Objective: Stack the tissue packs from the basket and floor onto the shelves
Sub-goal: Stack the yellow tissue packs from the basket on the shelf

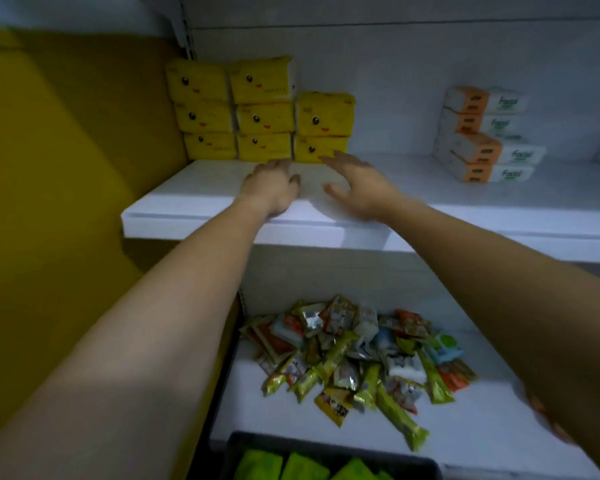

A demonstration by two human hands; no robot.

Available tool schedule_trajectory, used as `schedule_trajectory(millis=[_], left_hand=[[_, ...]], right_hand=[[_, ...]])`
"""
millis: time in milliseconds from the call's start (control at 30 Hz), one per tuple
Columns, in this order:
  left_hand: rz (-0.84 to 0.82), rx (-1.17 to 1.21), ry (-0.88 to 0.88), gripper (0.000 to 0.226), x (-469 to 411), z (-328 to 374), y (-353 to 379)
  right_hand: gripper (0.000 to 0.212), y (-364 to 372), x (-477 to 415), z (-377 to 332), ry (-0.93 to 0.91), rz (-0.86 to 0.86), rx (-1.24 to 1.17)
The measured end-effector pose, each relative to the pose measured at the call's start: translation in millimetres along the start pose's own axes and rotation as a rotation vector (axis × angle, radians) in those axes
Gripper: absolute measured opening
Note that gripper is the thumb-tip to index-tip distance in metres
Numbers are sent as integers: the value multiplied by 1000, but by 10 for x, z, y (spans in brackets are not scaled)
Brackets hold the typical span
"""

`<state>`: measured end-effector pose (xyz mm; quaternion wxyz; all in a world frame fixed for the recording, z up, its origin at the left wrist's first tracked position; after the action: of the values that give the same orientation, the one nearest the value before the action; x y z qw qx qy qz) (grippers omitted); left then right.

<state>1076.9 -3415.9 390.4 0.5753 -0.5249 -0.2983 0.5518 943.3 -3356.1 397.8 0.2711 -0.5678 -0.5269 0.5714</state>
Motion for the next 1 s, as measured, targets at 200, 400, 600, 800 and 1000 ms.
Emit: schedule_trajectory(millis=[200, 400, 600, 800, 1000], left_hand=[[83, -37, 96, 52, 1064, -147, -97], [11, -26, 71, 55, 1976, -273, 25], [-75, 50, 3, 55, 2857, -292, 354], [-231, 132, -99, 54, 3601, -312, 1238], [-415, 217, -151, 53, 4168, -176, 2286]], right_hand=[[54, 38, 931, -636, -70, -46, -2], [55, 159, 1683, -1116, -81, -110, -43], [56, 562, 2483, -1280, -42, -194, -115], [55, 1346, 3393, -1091, 71, -294, -208], [54, 2126, 4255, -630, 256, -379, -336]])
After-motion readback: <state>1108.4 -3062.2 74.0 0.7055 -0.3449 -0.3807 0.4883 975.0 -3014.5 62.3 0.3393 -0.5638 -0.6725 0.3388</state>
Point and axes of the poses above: each hand's wrist, its own x-axis away from the middle knuckle, its own y-axis out of the palm, z = x × y, the point moved 5 cm from there along -x, towards the middle knuckle, and after that the axes turned 8 degrees about -y, right-handed, at the moved point
